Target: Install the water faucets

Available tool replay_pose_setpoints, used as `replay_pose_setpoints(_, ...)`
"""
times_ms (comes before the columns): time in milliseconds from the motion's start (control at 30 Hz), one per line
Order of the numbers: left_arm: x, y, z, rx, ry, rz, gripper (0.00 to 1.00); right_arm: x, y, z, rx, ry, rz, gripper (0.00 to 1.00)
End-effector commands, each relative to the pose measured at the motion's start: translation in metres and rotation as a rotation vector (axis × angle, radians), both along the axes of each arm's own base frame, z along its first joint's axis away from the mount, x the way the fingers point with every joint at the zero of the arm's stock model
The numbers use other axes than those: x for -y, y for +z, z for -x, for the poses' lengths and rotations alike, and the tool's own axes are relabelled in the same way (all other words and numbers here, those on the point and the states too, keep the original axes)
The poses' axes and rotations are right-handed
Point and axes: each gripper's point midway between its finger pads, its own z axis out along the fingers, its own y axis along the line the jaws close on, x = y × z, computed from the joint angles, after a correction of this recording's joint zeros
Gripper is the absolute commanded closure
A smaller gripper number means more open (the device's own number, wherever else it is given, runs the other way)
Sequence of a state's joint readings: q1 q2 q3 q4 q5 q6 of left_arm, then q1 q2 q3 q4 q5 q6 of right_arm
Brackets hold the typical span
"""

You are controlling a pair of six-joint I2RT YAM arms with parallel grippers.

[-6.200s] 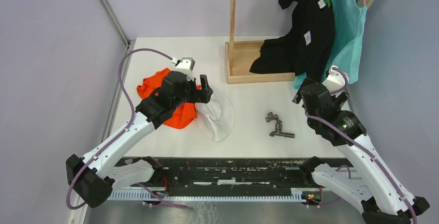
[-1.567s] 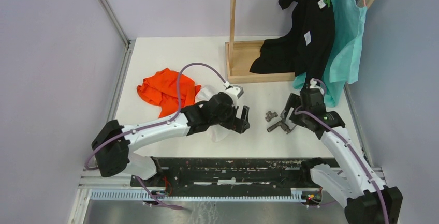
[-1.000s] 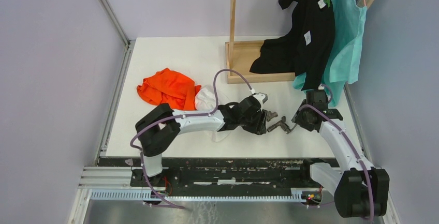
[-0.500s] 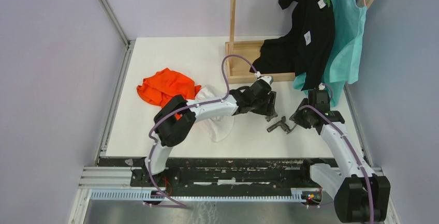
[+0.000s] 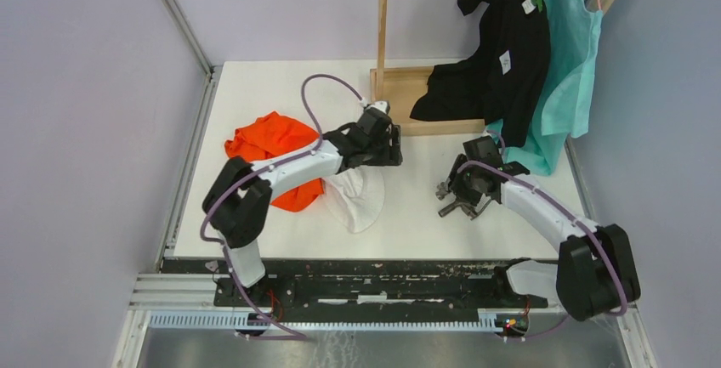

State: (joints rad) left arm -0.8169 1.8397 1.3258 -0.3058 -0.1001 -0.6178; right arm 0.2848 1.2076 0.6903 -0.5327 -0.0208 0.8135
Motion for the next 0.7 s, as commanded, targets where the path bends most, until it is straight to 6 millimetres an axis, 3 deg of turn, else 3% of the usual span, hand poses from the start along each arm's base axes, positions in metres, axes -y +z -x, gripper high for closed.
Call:
replay_pose_setpoints(0,-0.011,0.069,0.0,0.106,0.023,0.14,0.26,-0.006,0.009,-0.034,0.049,-0.123,0.037,0.45)
replay_pose_setpoints(233,-0.038,0.083,0.005,0.13,0.058,0.156,0.18,-0.013,-0.015,-0.041,-0.027,-0.177,0.065,0.44)
replay_pose_setpoints(433,-0.039,0.082,0.007,0.124,0.056,0.168,0.17,-0.023,-0.028,-0.047,-0.048,-0.195,0.058,0.46)
replay_pose_setpoints(667,-0.042,0.079,0.006,0.119,0.067,0.16,0.16,-0.025,-0.037,-0.042,-0.068,-0.156,0.107,0.56)
